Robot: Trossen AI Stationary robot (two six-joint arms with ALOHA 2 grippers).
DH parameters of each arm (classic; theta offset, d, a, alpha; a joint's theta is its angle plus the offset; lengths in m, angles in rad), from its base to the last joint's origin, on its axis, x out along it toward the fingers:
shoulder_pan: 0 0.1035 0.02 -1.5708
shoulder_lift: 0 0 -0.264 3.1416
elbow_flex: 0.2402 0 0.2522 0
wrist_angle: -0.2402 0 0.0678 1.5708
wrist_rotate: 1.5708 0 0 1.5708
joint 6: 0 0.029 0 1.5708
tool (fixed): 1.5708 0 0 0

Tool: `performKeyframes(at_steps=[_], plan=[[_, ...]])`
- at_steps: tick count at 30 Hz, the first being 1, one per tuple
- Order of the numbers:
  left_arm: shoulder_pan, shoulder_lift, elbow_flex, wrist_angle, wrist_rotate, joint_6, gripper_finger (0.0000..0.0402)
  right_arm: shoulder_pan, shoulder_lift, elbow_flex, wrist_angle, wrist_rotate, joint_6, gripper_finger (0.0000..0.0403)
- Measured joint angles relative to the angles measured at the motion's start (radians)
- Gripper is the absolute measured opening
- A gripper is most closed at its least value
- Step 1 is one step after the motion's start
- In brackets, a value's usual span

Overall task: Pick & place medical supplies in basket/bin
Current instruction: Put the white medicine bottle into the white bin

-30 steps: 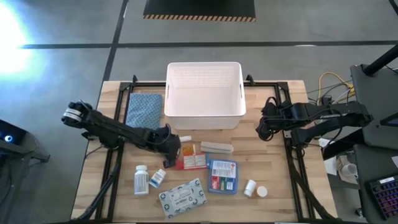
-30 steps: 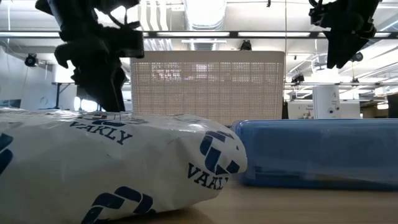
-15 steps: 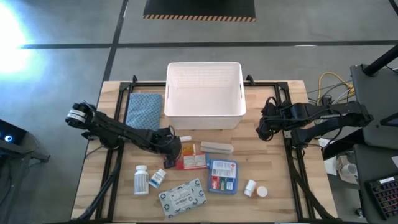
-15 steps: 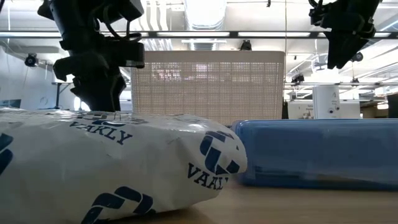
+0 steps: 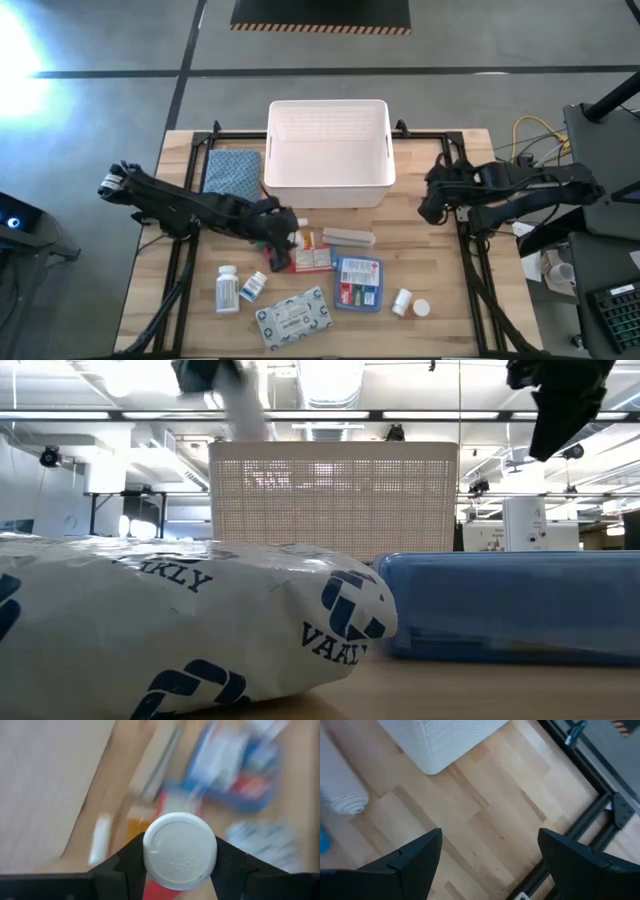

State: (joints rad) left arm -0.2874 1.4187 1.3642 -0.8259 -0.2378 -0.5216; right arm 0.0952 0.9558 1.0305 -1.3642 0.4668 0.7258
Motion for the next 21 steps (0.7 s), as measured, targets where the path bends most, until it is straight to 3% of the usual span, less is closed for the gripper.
performKeyframes(at_steps=[3, 5, 8, 11, 15, 21], plan=[[0.000, 0.008, 0.177, 0.022, -0.051, -0.002, 0.0154, 0.000, -0.062, -0.030, 0.012, -0.033, -0.011, 0.0317], [-0.002, 0.015, 0.312, 0.016, -0.172, 0.039, 0.0154, 0.001, -0.107, -0.055, 0.022, -0.051, -0.006, 0.0315], [0.003, 0.017, 0.499, 0.029, -0.372, 0.190, 0.0157, 0.001, -0.163, -0.093, 0.033, -0.052, 0.031, 0.0310], [0.065, 0.015, 0.604, 0.027, -0.426, 0.379, 0.0158, 0.001, -0.206, -0.132, 0.104, -0.049, 0.033, 0.0305], [0.240, 0.023, 0.605, 0.027, -0.393, 0.458, 0.0159, 0.000, -0.216, -0.180, 0.232, -0.006, 0.013, 0.0300], [0.480, 0.032, 0.430, 0.031, -0.282, 0.460, 0.0162, -0.004, -0.159, -0.187, 0.268, 0.009, -0.042, 0.0301]])
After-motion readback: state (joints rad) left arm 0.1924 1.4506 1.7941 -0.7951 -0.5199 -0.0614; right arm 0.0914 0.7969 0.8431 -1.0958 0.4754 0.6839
